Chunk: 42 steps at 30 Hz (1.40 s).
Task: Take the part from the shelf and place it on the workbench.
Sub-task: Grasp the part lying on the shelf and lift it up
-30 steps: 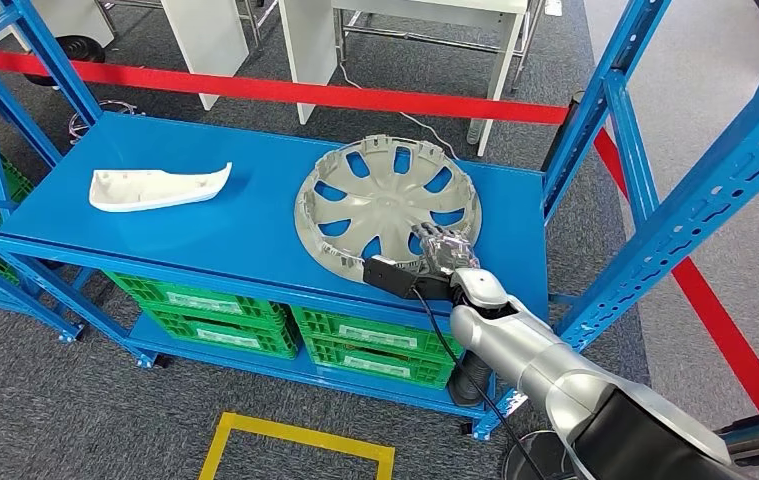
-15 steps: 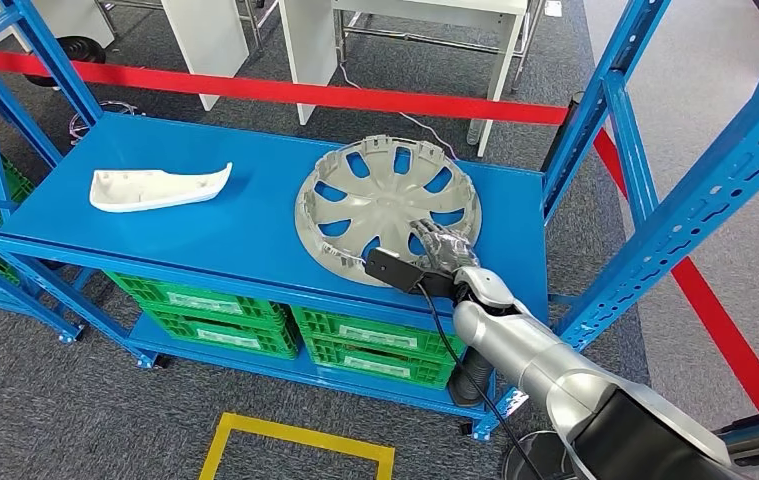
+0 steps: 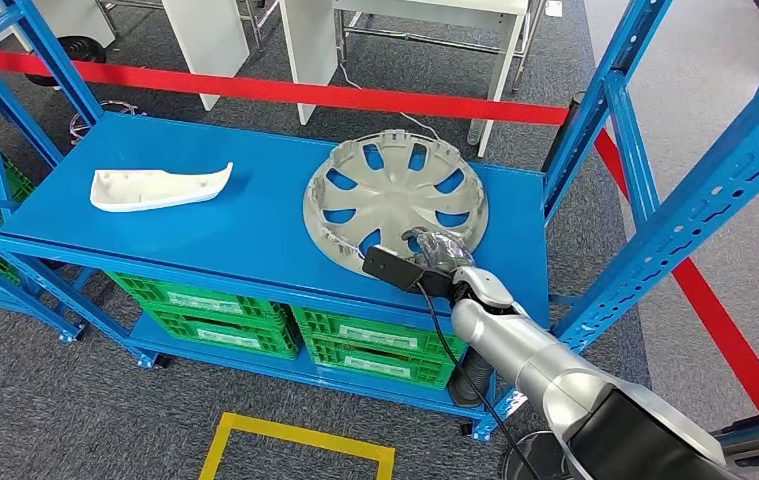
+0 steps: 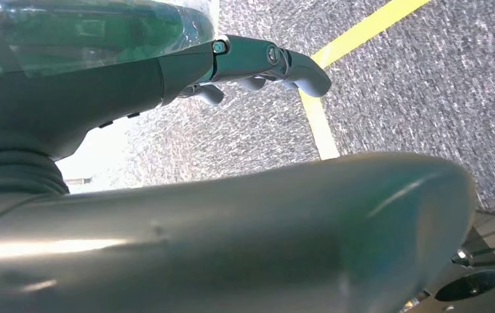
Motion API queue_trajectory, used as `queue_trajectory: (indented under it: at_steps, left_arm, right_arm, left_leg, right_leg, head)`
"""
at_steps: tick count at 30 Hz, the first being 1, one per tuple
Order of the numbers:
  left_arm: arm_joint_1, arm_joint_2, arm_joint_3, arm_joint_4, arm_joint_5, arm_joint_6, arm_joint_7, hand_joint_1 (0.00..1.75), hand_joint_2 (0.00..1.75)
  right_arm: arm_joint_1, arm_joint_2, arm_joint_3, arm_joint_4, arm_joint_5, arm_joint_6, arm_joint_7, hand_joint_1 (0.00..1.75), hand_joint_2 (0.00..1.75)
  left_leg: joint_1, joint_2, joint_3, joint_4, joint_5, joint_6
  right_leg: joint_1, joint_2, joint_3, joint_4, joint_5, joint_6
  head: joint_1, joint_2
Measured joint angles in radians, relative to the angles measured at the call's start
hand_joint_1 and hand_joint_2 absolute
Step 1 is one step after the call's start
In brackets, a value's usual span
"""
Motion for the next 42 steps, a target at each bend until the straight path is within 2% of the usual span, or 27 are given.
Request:
queue_trajectory:
  at_steps: [20, 27, 34, 42]
  left_arm:
    - [-0.001, 0.009, 0.001, -0.028, -0.006, 0.003, 0.007, 0.00, 0.00]
    - [0.000, 0.009, 0.003, -0.033, -0.010, -0.001, -0.011, 0.00, 0.00]
    - [0.005, 0.006, 0.009, -0.033, -0.008, -0.012, -0.045, 0.00, 0.00]
    - [0.012, -0.006, 0.026, -0.032, 0.004, -0.024, -0.081, 0.00, 0.00]
  right_arm:
    - [0.004, -0.002, -0.009, 0.015, 0.022, -0.029, -0.008, 1.75, 1.75]
    - [0.016, -0.002, -0.010, 0.005, 0.023, -0.071, -0.046, 1.75, 1.75]
    - [0.043, -0.020, -0.030, -0.085, -0.027, -0.113, -0.078, 1.75, 1.75]
    - [0.080, -0.079, -0.070, -0.273, -0.089, -0.132, -0.075, 1.75, 1.75]
  left_leg:
    - [0.000, 0.000, 0.000, 0.000, 0.000, 0.000]
    - [0.000, 0.000, 0.000, 0.000, 0.000, 0.000]
    - [0.000, 0.000, 0.000, 0.000, 0.000, 0.000]
    - [0.000, 0.000, 0.000, 0.000, 0.000, 0.000]
  right_leg:
    - [0.000, 0.000, 0.001, 0.000, 0.000, 0.000]
    - [0.000, 0.000, 0.001, 0.000, 0.000, 0.000]
    - [0.000, 0.000, 0.000, 0.000, 0.000, 0.000]
    - [0.000, 0.000, 0.000, 0.000, 0.000, 0.000]
  head:
    - [0.000, 0.000]
    - [0.000, 0.000]
    - [0.000, 0.000]
    - [0.000, 0.000]
